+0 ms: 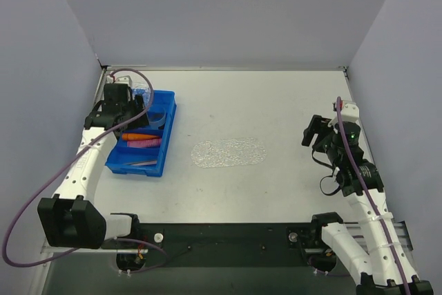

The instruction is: Prepare toiletry sets of a toothbrush and toothpaste on the tray

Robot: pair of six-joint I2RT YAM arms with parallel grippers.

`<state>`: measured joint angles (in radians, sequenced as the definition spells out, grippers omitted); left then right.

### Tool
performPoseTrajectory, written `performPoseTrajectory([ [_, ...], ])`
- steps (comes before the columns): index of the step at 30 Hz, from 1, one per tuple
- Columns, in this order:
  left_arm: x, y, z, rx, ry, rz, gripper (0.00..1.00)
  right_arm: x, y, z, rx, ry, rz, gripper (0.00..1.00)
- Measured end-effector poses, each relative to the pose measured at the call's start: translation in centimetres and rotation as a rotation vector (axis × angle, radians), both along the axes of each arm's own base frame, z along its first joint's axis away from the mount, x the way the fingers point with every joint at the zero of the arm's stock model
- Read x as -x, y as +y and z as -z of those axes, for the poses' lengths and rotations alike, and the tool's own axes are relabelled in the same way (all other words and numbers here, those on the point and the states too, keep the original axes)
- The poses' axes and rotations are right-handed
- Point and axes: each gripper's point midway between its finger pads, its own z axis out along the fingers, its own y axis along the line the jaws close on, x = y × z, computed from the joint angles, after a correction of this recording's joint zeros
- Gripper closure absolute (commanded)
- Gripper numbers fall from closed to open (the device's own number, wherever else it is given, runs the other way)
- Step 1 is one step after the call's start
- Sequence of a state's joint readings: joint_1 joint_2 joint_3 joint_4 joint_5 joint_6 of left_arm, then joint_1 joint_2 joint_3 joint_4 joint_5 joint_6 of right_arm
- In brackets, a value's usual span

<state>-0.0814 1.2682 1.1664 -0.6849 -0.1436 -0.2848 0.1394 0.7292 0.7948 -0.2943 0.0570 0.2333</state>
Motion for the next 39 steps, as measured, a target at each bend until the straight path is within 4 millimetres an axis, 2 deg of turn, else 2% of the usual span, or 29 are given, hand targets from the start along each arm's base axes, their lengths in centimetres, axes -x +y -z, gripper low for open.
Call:
performPoseTrajectory([
  [7, -3.2, -1.2, 1.0, 0.008, 0.001, 0.077, 0.31, 0.2, 0.3, 0.3, -0.001, 0.013, -0.016, 0.35],
  [12, -5.2, -1.7, 3.4, 0.031, 0.049, 0.068, 0.35, 0.2, 0.3, 0.4, 0.001, 0.024, -0.020, 0.36],
  [17, -5.9, -1.8, 5.2, 0.053, 0.096, 0.022, 0.39, 0.0, 0.4, -0.1, 0.004, 0.020, -0.025, 0.37],
  [30, -6.4, -1.1, 6.0, 0.062, 0.109, -0.073, 0.46, -0.4, 0.8, 0.8, 0.001, 0.059, -0.043, 0.39],
  [39, -6.4, -1.1, 9.4, 0.061, 0.193, -0.103, 0.56, -0.5, 1.0, 1.0, 0.000, 0.067, -0.049, 0.41],
])
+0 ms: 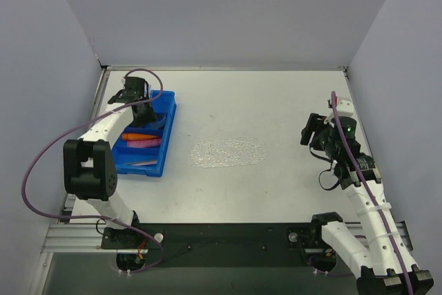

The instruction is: Prepare toiletry sets of a toothbrush and toothpaste on the tray

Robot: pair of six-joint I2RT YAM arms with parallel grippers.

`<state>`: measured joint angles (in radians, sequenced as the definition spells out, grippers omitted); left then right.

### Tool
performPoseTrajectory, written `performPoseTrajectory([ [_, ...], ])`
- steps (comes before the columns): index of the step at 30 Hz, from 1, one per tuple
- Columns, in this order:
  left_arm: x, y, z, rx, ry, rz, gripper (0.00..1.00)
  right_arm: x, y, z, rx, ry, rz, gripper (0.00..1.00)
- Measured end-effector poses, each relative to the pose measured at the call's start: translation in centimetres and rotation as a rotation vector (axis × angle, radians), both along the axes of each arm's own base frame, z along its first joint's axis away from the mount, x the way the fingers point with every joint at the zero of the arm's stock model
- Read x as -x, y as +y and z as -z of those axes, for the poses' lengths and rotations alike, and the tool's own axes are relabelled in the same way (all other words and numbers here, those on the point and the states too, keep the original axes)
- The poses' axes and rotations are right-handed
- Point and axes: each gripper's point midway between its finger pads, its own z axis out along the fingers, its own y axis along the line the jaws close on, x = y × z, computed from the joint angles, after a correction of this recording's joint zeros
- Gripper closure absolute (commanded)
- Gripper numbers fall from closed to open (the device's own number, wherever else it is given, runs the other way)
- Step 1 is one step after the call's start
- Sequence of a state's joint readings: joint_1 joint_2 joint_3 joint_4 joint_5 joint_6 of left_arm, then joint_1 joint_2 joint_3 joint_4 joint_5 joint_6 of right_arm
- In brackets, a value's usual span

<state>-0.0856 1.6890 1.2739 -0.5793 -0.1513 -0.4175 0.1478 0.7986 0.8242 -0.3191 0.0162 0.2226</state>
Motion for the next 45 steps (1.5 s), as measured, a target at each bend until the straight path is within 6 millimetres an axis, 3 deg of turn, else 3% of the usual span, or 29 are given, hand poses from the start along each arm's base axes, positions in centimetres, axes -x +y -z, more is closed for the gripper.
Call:
performPoseTrajectory([
  [10, -0.4, 0.1, 0.0, 0.008, -0.010, -0.034, 0.81, 0.0, 0.2, -0.2, -0.003, -0.003, -0.010, 0.42],
  [11, -0.4, 0.2, 0.0, 0.006, -0.013, -0.040, 0.88, 0.0, 0.2, -0.2, -0.003, -0.004, -0.010, 0.42],
  [15, -0.6, 0.2, -0.4, 0.016, -0.026, -0.051, 1.00, 0.0, 0.2, -0.2, -0.003, -0.003, -0.010, 0.42],
  [25, 0.7, 0.3, -1.4, 0.014, -0.010, -0.054, 1.00, 0.0, 0.6, -0.2, -0.013, -0.002, -0.027, 0.41],
  [35, 3.1, 1.0, -7.2, 0.039, -0.125, -0.073, 1.00, -0.1, 0.8, -0.7, -0.018, -0.015, -0.034, 0.40],
  [45, 6.3, 0.1, -9.2, 0.055, -0.111, 0.023, 1.00, -0.6, 1.9, -3.0, -0.034, -0.051, -0.075, 0.30],
])
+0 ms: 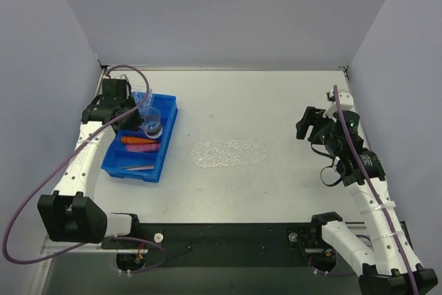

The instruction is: Prepare toiletry sets of a toothbrush and toothpaste on the tray

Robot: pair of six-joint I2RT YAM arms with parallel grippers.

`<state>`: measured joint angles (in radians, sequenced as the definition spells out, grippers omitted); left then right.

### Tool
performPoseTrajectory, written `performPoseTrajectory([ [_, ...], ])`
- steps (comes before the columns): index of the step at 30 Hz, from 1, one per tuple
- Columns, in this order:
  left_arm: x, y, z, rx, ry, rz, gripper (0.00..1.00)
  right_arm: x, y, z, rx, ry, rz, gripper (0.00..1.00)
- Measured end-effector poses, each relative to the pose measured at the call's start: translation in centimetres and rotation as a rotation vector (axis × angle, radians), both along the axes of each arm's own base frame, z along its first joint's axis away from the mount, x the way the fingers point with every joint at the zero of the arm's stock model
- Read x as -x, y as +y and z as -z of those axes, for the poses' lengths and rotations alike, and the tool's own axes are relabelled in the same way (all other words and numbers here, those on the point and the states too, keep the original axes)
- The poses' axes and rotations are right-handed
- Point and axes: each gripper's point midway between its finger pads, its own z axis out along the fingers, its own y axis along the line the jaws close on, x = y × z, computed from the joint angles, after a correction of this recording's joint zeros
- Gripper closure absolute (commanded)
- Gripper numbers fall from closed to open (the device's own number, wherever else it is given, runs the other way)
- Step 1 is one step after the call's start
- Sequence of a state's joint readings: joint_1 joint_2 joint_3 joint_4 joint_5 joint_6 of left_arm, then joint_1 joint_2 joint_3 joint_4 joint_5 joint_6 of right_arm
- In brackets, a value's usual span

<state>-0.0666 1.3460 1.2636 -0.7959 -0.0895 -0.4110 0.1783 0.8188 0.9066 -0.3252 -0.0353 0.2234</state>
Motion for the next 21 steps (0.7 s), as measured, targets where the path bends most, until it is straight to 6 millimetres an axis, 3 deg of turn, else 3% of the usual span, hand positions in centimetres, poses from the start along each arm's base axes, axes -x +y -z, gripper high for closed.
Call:
performPoseTrajectory([
  [3, 1.1, -0.5, -1.6, -0.017, -0.036, 0.052, 1.00, -0.3, 0.6, -0.8, -0.005, -0.004, -0.023, 0.30],
  [6, 1.8, -2.4, -2.9, -0.037, -0.077, 0.156, 1.00, -0.7, 1.7, -1.8, -0.015, -0.007, -0.063, 0.31],
  [12, 3.3, -11.7, -4.0, -0.014, -0.106, 0.551, 1.00, -1.2, 5.3, -3.9, -0.043, 0.012, -0.211, 0.32],
  [16, 4.5, -17.2, -3.1, 0.018, -0.073, 0.775, 1.00, -0.7, 9.4, -4.6, -0.048, 0.040, -0.370, 0.37],
  [21, 5.8, -21.4, -0.6, 0.004, 0.003, 0.946, 1.00, 1.2, 14.6, -3.1, -0.061, 0.110, -0.540, 0.41],
])
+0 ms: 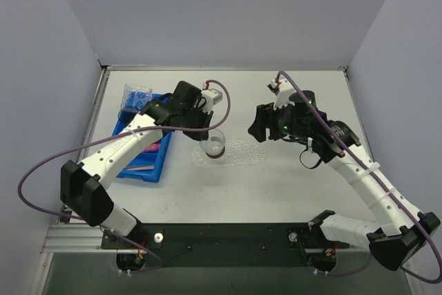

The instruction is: Prepare toiletry sets of a toothbrush and toothpaste on the tray

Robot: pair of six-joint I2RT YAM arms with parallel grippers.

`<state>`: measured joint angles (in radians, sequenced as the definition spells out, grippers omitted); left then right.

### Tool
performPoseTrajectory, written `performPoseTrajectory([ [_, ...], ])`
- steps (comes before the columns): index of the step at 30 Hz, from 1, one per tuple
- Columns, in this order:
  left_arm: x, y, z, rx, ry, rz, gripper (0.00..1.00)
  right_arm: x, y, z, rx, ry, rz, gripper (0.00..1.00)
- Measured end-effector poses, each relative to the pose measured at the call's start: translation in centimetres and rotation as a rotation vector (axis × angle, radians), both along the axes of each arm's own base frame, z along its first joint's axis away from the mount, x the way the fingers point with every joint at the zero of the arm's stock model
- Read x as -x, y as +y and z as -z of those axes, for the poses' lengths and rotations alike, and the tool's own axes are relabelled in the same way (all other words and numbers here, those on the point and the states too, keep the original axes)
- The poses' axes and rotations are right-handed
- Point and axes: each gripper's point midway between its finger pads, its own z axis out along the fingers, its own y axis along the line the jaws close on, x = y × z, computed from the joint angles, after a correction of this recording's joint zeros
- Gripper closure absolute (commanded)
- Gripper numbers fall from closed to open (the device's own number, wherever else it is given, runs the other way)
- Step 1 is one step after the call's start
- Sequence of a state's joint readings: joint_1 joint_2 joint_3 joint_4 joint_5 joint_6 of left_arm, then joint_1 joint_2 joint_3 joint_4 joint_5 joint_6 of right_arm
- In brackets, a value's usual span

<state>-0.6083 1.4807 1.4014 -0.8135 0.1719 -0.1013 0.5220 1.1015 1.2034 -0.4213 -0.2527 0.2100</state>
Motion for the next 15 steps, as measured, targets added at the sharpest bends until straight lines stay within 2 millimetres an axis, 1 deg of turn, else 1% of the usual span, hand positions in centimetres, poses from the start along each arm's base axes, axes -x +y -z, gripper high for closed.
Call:
performPoseTrajectory([
  [2, 0.2, -1.1, 0.5, -0.013, 0.013, 0.040, 1.00, 0.5, 1.6, 0.6, -0.004, 0.022, -0.040, 0.42],
  [3, 0.1, -1.8, 0.6, -0.015, 0.014, 0.059, 1.00, 0.9, 2.5, 0.8, -0.007, 0.033, -0.064, 0.44],
  [7, -0.2, -3.0, 0.2, -0.014, 0.000, 0.096, 1.00, 1.5, 4.9, 1.6, -0.029, 0.043, -0.104, 0.46],
  [11, -0.5, -4.0, -0.8, 0.006, -0.024, 0.124, 1.00, 2.0, 6.1, 2.8, -0.043, 0.058, -0.122, 0.48],
  [15, -0.1, -4.9, -0.9, 0.014, -0.029, 0.161, 1.00, 1.4, 6.6, 3.0, -0.051, 0.054, -0.113, 0.50],
])
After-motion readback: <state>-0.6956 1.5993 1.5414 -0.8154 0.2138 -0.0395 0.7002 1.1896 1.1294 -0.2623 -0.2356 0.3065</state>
